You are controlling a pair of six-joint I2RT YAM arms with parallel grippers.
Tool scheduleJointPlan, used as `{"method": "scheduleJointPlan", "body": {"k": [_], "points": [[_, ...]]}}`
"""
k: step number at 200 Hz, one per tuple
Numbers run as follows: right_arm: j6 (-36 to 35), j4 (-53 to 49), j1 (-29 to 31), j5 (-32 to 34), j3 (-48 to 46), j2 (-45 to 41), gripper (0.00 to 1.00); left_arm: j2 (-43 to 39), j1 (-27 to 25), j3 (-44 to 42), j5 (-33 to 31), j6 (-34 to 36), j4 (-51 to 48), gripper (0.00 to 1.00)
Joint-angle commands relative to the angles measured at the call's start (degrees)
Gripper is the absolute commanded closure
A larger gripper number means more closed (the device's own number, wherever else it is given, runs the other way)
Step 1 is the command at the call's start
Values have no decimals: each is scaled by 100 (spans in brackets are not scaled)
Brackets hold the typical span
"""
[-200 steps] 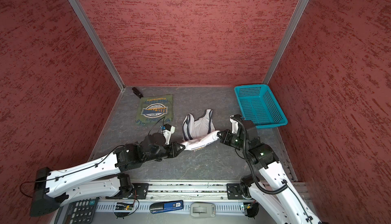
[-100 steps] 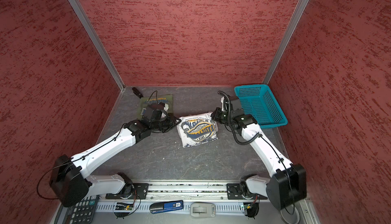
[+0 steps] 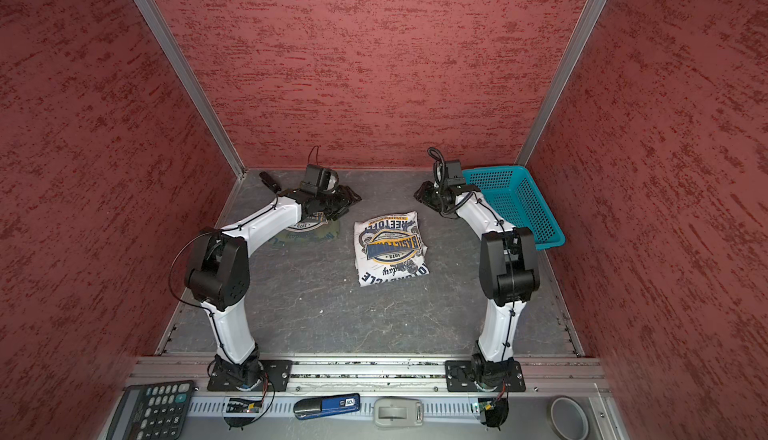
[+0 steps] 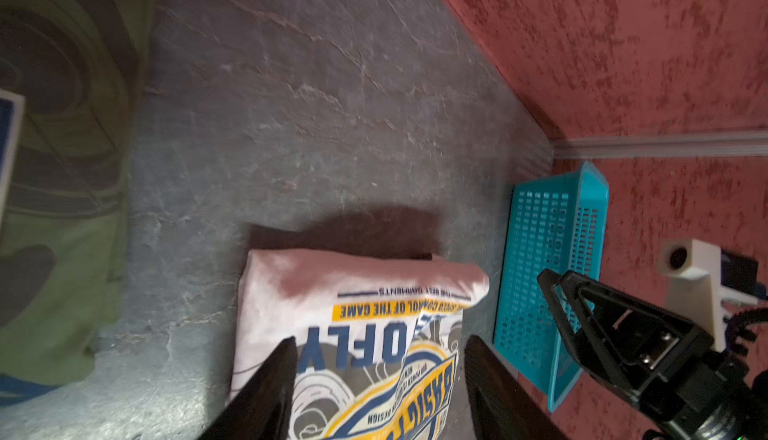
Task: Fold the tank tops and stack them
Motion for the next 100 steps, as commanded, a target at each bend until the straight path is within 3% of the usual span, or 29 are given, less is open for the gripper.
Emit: {"method": "scheduleJointPlan", "body": {"k": [1,43,66,100], "points": [[-423,22,23,399,-415,-445,41,-493,-249,-175,-572,634,-613,29],[-492,450,216,274,-1796,-1006,31,-1087,-894,-1714,-1004,634,-100,25],[-416,667,311,202,-2243,-1186,30,-871,-1183,-1618,-1215,873,-38,25],[-327,671,493,462,-2727,-1514,31,-397,-1550,-830,-1011,1265,182,33]]}}
